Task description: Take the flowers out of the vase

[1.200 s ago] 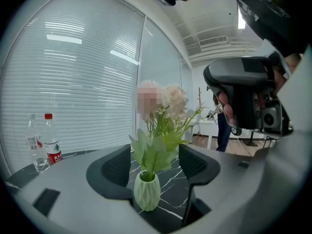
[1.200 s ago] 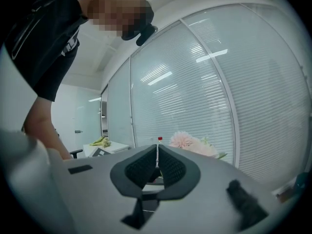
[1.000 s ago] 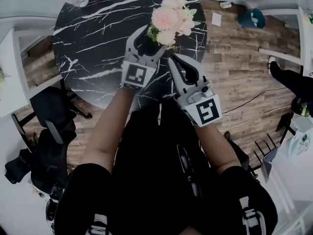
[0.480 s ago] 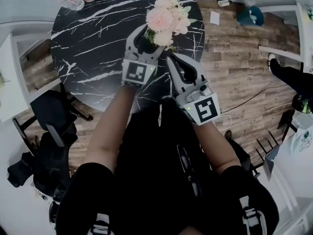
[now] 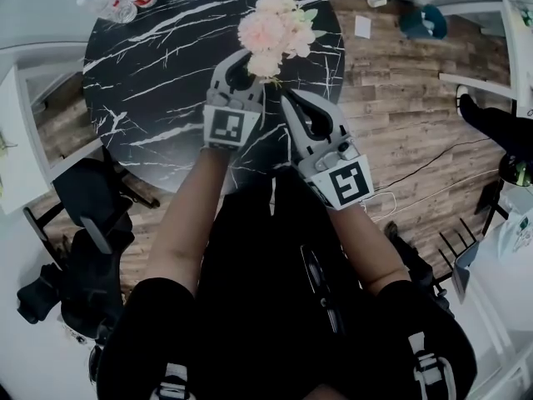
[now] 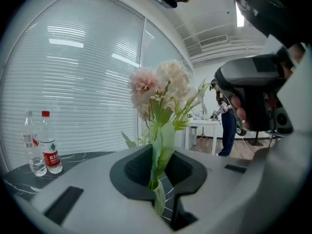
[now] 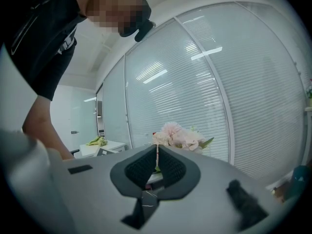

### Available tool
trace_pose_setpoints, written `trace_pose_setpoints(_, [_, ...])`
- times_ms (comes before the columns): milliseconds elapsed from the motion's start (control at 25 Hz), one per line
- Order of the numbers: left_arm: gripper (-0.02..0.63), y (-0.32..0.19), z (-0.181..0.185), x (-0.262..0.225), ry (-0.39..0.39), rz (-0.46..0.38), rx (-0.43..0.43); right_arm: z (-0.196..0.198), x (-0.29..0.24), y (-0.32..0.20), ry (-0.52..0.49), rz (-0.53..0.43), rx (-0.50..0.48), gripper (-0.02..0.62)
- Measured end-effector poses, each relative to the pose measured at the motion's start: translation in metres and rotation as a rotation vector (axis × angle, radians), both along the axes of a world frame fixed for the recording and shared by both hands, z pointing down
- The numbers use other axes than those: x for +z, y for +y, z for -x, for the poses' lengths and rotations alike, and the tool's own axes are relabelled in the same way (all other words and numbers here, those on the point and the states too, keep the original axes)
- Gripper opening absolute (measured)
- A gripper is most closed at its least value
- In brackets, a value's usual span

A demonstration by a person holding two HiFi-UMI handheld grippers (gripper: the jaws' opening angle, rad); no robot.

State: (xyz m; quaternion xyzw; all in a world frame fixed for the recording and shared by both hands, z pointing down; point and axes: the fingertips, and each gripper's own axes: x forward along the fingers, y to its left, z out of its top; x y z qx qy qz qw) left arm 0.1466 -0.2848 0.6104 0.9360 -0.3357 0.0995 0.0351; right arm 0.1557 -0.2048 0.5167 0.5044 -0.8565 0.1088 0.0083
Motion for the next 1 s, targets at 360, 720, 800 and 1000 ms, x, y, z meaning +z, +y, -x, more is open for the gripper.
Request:
trace_pose_setpoints(360, [0.041,0.000,0.001,-0.002,0.018,-0.005,-0.009,-0.002,0.011,-0.005,0.004,0.010,0.008,0.020])
trace_pose_setpoints(720, [0.038,-0.007,0.006,-0.021,0.065,-0.013,-0.033,-0.003,0.008,-0.014,0.005,0.004,0.012,0.020])
trace_pose_setpoints(800, [0.038,-0.008,0.007,-0.029,0.071,-0.019,-0.030,-0.003,0.005,-0.014,0.007,0.000,0.010,0.020])
trace_pose_setpoints(1000, [0.038,-0.007,0.012,-0.052,0.087,-0.023,-0.026,-0.002,-0.011,-0.015,-0.002,-0.016,0.016,0.020])
